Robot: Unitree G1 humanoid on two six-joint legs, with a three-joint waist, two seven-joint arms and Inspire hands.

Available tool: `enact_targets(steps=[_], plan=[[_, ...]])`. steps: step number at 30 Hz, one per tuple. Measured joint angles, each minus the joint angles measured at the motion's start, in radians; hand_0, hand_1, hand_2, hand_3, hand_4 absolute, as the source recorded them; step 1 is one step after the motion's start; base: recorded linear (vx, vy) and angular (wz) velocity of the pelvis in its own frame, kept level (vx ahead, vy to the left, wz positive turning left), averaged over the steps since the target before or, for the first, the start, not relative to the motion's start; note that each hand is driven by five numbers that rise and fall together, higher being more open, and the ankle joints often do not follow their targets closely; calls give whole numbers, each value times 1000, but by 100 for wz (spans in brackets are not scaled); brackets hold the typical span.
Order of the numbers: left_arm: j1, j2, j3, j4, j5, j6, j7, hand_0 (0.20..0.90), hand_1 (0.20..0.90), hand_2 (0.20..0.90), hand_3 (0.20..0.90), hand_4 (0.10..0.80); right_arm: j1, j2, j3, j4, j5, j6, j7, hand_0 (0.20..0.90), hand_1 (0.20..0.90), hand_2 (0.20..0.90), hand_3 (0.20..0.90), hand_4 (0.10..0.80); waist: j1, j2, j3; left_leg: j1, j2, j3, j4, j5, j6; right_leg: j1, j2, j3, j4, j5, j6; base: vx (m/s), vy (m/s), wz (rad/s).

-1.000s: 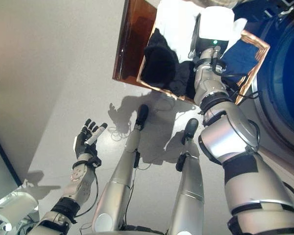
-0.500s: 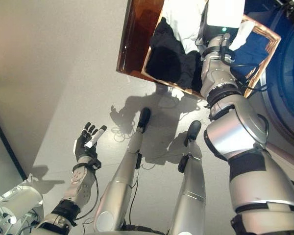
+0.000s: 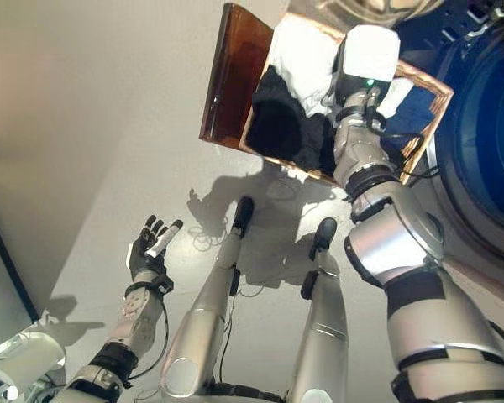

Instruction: Pick up the clothes and place them into the washing machine

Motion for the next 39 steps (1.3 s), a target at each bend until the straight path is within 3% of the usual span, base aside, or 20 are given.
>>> enact_targets(steps=[12, 18, 24, 32, 39], plan=[[5, -2, 14, 91, -5, 16, -2, 900, 900, 900, 900, 800, 192, 70, -114, -109, 146, -44, 34, 200, 200, 200, 200, 300, -28, -26, 17, 172, 16, 51, -11, -18, 20, 177, 10, 18, -54, 6, 10, 40, -17, -8], [23, -4, 45, 119, -5, 23, -11, 900, 900, 900, 900, 800, 265, 114, -227, -165, 302, -92, 38, 200, 200, 200, 200, 300, -48, -30, 19, 250, 19, 60, -14, -30, 24, 263, 11, 18, -77, 7, 11, 50, -21, -2], [40, -4, 63, 124, -4, 32, -14, 900, 900, 900, 900, 800, 368, 117, -305, -270, 449, -135, 40, 200, 200, 200, 200, 300, -49, -30, 19, 266, 30, 102, -14, -32, 25, 280, 13, 20, -84, 10, 13, 61, -26, -5], [70, -7, 87, 127, -1, 50, -22, 900, 900, 900, 900, 800, 569, 155, -441, -389, 677, -221, 38, 200, 200, 200, 200, 300, -54, -28, 18, 313, 31, 108, -20, -43, 32, 325, 11, 20, -90, 2, 9, 46, -17, -1], [83, -17, 89, 126, 1, 63, -23, 900, 900, 900, 900, 800, 685, 220, -490, -472, 877, -291, 37, 200, 200, 200, 200, 300, -79, -15, 15, 313, 31, 115, -21, -46, 36, 323, 10, 24, -89, 1, 7, 12, -4, 0]])
